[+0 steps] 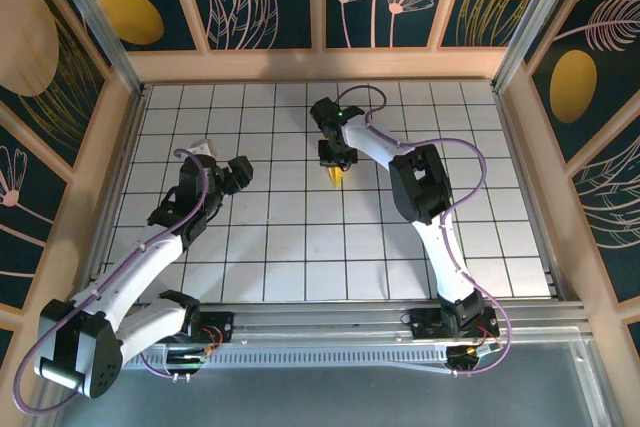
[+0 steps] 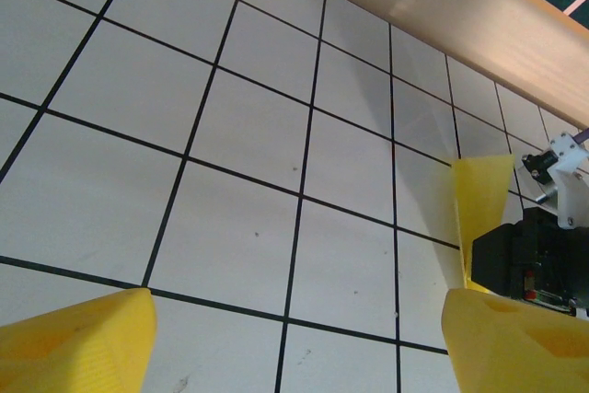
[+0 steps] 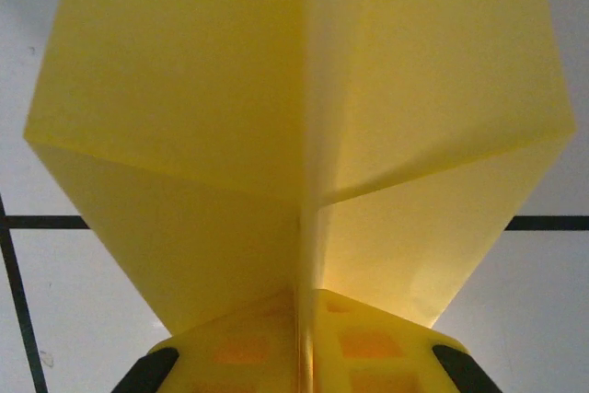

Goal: Fold a paper plane with a square sheet of paper (fold left side to right side)

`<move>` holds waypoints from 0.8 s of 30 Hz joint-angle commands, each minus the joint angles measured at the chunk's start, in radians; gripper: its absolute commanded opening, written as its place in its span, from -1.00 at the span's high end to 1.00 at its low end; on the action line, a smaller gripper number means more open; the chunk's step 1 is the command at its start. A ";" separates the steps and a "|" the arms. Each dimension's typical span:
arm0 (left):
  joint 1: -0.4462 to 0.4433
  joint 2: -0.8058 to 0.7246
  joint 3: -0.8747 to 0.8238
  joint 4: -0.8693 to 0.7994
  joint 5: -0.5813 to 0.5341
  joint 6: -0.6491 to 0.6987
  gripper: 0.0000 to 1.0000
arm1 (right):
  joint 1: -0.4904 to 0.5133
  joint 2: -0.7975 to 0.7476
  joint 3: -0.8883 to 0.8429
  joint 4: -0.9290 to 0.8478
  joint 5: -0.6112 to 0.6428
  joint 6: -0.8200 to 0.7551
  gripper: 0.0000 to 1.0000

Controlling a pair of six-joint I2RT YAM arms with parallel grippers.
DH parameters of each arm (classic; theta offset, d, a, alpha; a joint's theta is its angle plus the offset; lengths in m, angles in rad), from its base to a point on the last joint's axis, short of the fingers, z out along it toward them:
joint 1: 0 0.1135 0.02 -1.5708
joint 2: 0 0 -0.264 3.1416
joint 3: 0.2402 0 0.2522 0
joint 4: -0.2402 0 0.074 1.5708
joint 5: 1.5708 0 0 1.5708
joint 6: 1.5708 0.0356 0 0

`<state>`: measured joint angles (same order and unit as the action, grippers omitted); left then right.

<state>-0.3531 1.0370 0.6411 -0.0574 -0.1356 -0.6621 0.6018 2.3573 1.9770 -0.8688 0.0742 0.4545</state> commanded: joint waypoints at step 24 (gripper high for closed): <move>0.006 -0.031 0.024 -0.059 -0.085 0.048 -0.67 | -0.013 -0.043 -0.136 0.034 -0.043 -0.051 -0.01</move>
<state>-0.3531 1.0187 0.6415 -0.0917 -0.1932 -0.6315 0.5995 2.3249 1.8896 -0.8024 0.0620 0.4240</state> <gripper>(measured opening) 0.832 0.498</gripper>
